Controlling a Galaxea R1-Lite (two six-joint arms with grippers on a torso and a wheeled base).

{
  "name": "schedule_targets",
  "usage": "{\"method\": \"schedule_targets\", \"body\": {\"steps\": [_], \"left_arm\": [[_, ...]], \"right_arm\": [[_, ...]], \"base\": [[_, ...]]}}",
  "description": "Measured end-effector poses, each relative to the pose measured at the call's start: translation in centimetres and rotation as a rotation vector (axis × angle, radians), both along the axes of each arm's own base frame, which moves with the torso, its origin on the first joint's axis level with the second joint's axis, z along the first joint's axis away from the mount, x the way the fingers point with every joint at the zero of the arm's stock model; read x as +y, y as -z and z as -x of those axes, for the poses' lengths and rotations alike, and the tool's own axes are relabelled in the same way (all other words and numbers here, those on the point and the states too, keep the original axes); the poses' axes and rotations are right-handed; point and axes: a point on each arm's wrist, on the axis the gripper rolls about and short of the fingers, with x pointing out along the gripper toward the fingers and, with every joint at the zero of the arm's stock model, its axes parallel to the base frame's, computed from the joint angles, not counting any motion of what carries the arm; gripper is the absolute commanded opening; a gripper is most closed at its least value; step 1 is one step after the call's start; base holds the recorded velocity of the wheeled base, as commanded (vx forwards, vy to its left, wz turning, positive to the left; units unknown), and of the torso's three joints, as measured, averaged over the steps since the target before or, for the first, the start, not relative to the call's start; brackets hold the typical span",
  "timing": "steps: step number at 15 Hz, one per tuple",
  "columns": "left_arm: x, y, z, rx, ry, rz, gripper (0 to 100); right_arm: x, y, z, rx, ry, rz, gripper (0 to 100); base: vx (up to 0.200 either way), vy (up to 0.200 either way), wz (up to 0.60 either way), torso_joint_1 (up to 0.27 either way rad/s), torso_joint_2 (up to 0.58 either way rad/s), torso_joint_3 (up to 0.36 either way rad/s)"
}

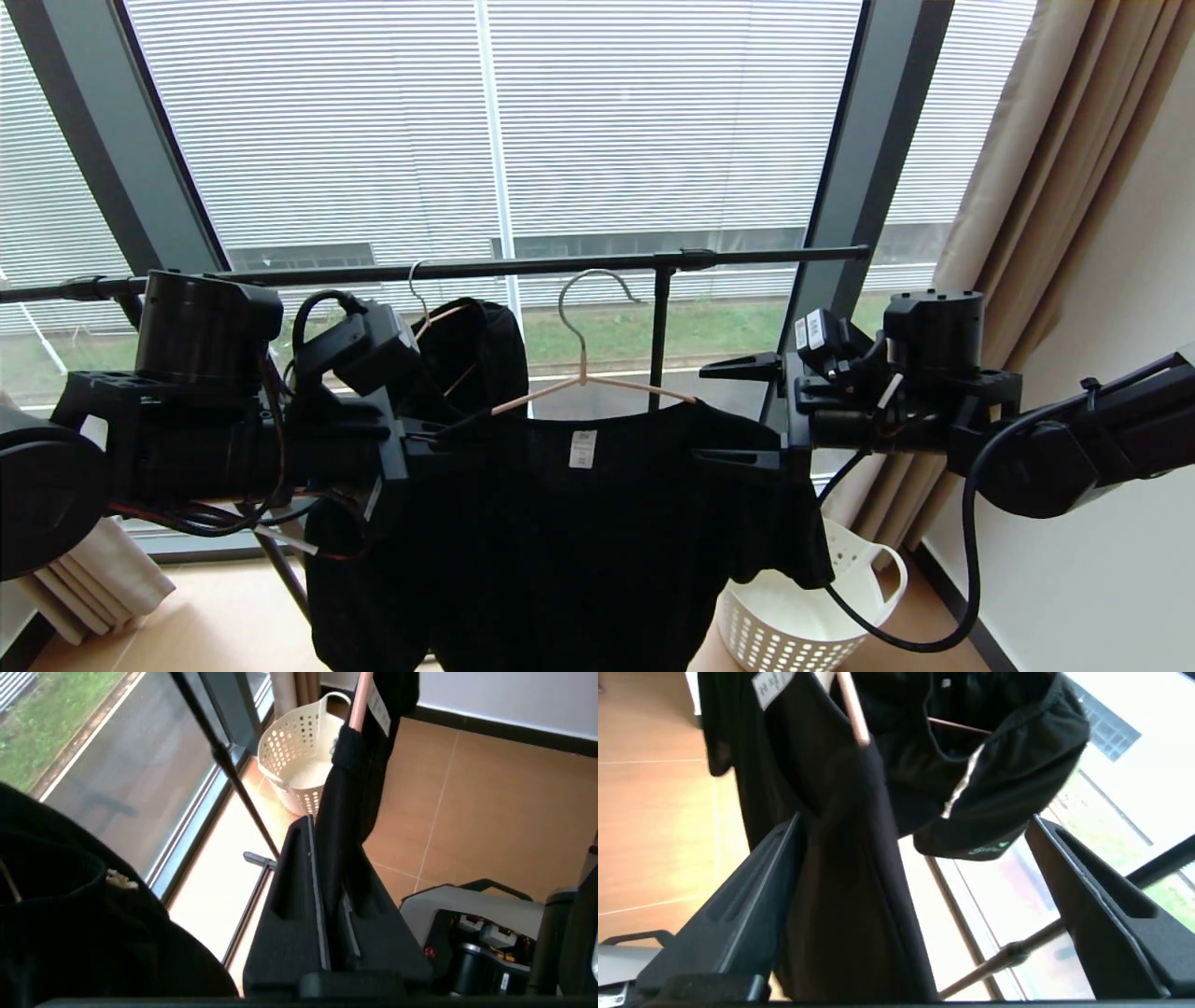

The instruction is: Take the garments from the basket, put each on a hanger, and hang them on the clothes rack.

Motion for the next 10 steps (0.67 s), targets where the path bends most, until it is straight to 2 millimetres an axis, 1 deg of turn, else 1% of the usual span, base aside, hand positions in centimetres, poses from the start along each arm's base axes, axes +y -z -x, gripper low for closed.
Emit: {"method": "schedule_targets", "body": {"steps": [4, 7, 10], "left_arm": [[1.6, 0.1, 1.0, -0.041, -0.05, 0.015, 0], [2.5, -0.6, 1.7, -0.072, -0.068, 0.031, 0], [3.6, -1.3, 2.1, -0.096, -0.075, 0.056, 0]], "right_arm": [[-0.4, -0.2, -0.1, -0.008, 0.012, -0.002, 100], [-0.6, -0.2, -0.2, -0.014, 0.02, 0.002, 100], [-1.2, 0.3, -0.8, -0.029, 0.036, 0.015, 100]], "base": [[0.0, 0.0, 0.0, 0.0, 0.0, 0.0], [0.0, 0.0, 0.0, 0.0, 0.0, 0.0], [0.0, 0.0, 0.0, 0.0, 0.0, 0.0]]}}
